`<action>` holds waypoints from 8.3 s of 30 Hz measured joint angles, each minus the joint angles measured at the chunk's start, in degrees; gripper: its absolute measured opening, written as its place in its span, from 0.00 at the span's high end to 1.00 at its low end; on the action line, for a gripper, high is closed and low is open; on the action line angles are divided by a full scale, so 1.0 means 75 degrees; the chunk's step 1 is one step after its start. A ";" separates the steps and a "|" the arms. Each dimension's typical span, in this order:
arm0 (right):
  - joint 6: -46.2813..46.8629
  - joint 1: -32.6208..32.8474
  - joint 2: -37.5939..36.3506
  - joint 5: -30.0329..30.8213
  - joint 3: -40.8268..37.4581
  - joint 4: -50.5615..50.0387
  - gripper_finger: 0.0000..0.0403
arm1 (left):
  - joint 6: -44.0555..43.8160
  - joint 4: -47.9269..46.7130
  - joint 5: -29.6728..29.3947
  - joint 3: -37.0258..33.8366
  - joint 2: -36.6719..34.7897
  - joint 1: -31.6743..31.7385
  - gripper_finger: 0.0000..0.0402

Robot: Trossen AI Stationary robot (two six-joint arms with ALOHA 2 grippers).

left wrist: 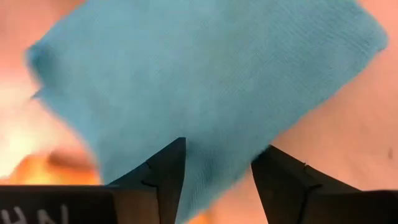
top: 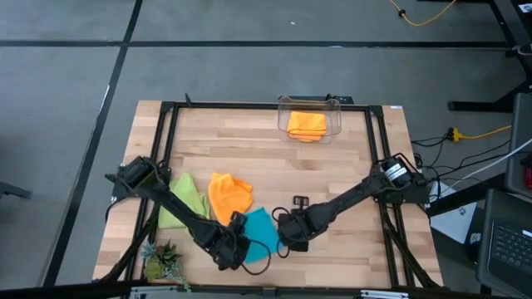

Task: Fold microfiber towels
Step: Fold the blue microfiber towel

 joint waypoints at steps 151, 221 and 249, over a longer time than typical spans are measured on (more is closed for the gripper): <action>0.2295 -0.0532 -0.5909 0.0818 -0.4999 0.1053 0.72 | 0.1720 0.2755 0.1809 0.0550 -0.0714 0.4021 0.56; -0.2837 -0.0479 -0.3538 -0.0165 -0.5737 0.5175 0.64 | 0.1926 0.3274 0.1166 0.0285 0.1319 0.3000 0.79; 0.1212 -0.0493 -0.4471 -0.2353 -0.5759 0.5499 0.97 | -0.0689 0.3203 0.4349 0.0230 0.0343 0.3740 1.00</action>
